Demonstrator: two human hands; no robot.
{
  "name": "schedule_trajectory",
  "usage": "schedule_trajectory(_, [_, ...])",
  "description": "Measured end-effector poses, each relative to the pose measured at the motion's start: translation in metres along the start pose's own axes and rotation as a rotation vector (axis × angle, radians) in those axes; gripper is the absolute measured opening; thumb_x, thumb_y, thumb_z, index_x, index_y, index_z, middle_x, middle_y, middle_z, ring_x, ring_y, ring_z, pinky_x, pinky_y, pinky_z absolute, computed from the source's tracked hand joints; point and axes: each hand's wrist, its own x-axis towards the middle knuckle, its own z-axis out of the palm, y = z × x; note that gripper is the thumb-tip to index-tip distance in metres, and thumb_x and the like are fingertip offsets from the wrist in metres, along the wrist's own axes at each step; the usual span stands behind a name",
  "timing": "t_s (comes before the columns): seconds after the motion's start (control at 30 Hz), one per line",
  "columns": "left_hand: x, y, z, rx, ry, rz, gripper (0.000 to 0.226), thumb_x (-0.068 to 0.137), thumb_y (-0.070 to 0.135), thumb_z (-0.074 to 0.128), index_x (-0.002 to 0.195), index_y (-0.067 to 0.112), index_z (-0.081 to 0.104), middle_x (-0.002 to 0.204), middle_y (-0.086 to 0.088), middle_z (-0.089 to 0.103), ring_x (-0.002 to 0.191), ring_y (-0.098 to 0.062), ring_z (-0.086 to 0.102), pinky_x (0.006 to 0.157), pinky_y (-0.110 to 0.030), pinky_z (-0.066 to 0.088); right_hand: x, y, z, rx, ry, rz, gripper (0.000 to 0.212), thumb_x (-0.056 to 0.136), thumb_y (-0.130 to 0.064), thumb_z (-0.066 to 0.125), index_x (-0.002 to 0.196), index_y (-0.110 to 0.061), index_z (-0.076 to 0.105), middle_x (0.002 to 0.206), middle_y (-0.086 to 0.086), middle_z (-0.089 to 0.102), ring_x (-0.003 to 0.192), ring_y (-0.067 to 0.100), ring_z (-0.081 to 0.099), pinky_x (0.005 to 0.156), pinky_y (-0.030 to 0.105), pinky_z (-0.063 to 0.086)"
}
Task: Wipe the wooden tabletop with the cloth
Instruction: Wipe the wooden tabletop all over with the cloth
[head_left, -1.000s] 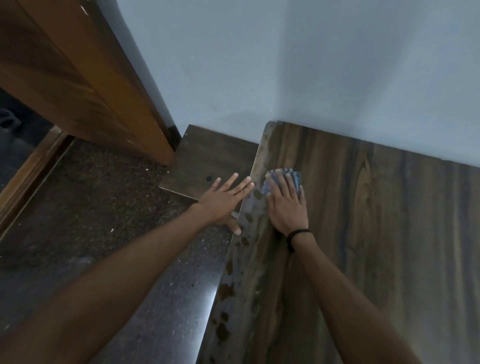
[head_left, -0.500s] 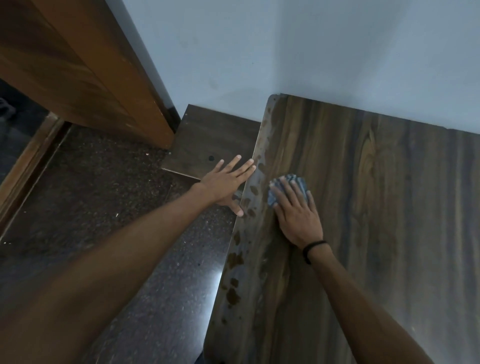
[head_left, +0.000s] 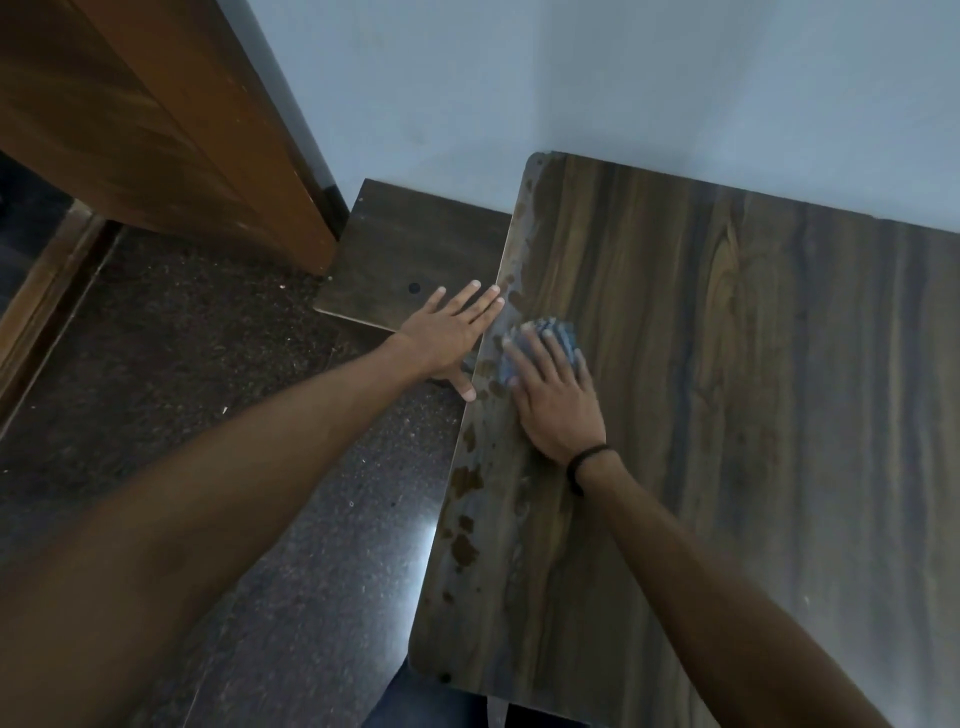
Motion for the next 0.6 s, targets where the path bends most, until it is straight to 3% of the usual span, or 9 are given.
schedule_trajectory(0.1, [-0.001, 0.000, 0.000, 0.005, -0.008, -0.006, 0.142, 0.067, 0.074, 0.070, 0.154, 0.014, -0.024, 0.162, -0.001, -0.029, 0.149, -0.025, -0.026, 0.121, -0.053, -0.005, -0.054, 0.011, 0.009, -0.063, -0.038, -0.160, 0.052, 0.109, -0.044, 0.017, 0.160, -0.041, 0.012, 0.169, -0.012, 0.006, 0.157, 0.013, -0.001, 0.127, 0.050, 0.006])
schedule_trajectory(0.27, [-0.003, 0.000, -0.001, 0.011, 0.021, 0.008, 0.140, 0.068, 0.076, 0.068, 0.156, 0.013, -0.021, 0.163, -0.002, -0.027, 0.150, -0.025, -0.024, 0.121, -0.051, -0.004, -0.027, 0.000, 0.006, 0.031, 0.018, 0.114, 0.052, 0.110, -0.042, 0.023, 0.161, -0.040, 0.014, 0.170, -0.011, 0.007, 0.156, 0.013, -0.004, 0.126, 0.051, 0.004])
schedule_trajectory(0.43, [-0.027, 0.004, 0.011, -0.023, -0.016, 0.049, 0.138, 0.068, 0.076, 0.068, 0.157, 0.014, -0.018, 0.164, 0.000, -0.026, 0.151, -0.025, -0.023, 0.122, -0.053, -0.001, -0.089, -0.001, 0.026, -0.076, -0.015, -0.198, 0.053, 0.108, -0.042, 0.024, 0.160, -0.038, 0.020, 0.169, -0.011, 0.012, 0.157, 0.013, 0.005, 0.124, 0.052, 0.017])
schedule_trajectory(0.6, [-0.046, 0.011, 0.028, -0.091, -0.012, 0.071, 0.140, 0.065, 0.081, 0.065, 0.157, 0.016, -0.018, 0.164, 0.001, -0.026, 0.151, -0.027, -0.023, 0.122, -0.056, 0.001, -0.060, -0.006, 0.014, 0.015, 0.052, 0.135, 0.052, 0.109, -0.042, 0.024, 0.161, -0.039, 0.017, 0.170, -0.011, 0.007, 0.156, 0.012, -0.003, 0.127, 0.051, 0.005])
